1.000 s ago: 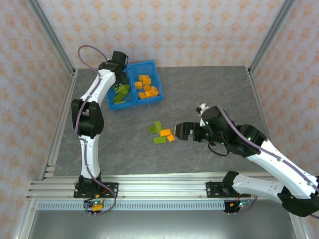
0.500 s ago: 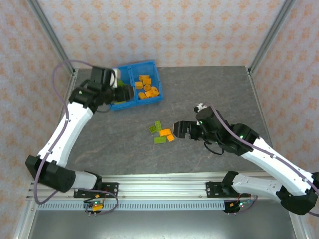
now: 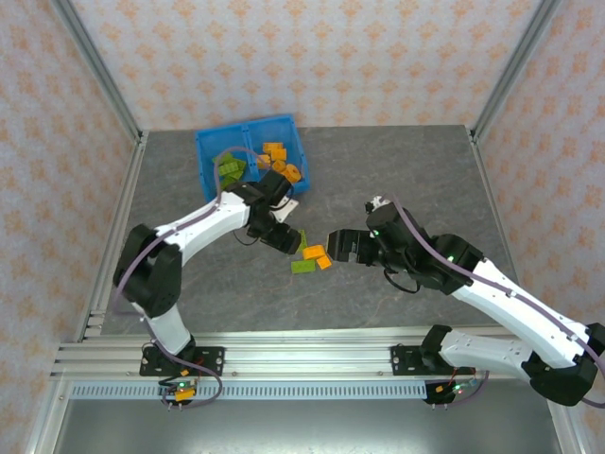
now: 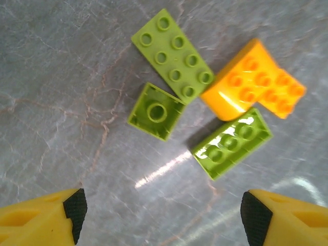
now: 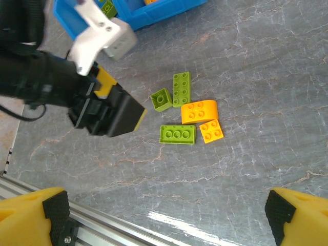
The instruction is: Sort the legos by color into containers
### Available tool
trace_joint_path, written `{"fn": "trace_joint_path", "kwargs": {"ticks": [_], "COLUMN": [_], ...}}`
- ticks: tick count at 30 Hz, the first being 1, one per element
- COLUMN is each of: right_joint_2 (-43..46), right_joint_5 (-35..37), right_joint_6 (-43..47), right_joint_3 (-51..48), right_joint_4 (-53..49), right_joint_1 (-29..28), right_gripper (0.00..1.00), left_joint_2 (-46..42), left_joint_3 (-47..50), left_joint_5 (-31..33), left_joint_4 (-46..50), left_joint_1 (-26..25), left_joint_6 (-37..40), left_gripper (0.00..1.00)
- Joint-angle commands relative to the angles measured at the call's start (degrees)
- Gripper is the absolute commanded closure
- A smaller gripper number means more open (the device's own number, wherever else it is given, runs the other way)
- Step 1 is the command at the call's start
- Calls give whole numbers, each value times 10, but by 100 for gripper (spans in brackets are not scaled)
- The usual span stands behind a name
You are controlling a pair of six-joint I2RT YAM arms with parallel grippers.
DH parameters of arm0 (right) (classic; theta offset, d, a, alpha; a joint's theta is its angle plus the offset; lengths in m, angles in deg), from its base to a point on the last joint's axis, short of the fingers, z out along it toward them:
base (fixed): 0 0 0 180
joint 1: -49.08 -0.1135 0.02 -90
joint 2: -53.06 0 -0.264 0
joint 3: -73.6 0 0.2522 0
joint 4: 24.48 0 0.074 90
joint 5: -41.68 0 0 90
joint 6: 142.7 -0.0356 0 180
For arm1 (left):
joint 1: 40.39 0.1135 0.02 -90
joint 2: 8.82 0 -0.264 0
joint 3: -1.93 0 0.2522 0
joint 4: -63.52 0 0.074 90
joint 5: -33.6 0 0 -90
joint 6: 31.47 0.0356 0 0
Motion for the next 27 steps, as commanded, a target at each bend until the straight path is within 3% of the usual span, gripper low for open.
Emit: {"fn": "trace_joint_path", "kwargs": {"ticks": [1, 6, 10, 15, 27], "right_joint_2": [17, 22, 21, 20, 26], "right_joint_5": [28, 35, 34, 33, 32], "right_joint_6": [-11, -10, -10, -12, -20], "right_joint_3": [-10, -7, -11, -12, -21], "right_joint_4": [-15, -18, -12, -13, -14], "right_joint_1": [0, 0, 0, 0, 0], "right_gripper": [1, 1, 1, 1, 1], "left_joint_2": [40, 99, 130, 142, 136], "left_joint_3": [-39, -49, -55, -55, -49], "left_joint_5": [14, -46, -46, -29, -16], "left_joint_4": [4, -20, -30, -38, -57], "left_joint_1": [1, 1, 2, 2, 1], "left_joint_6": [66, 82, 78, 65, 47], "left_gripper": [17, 17, 21, 38, 59]}}
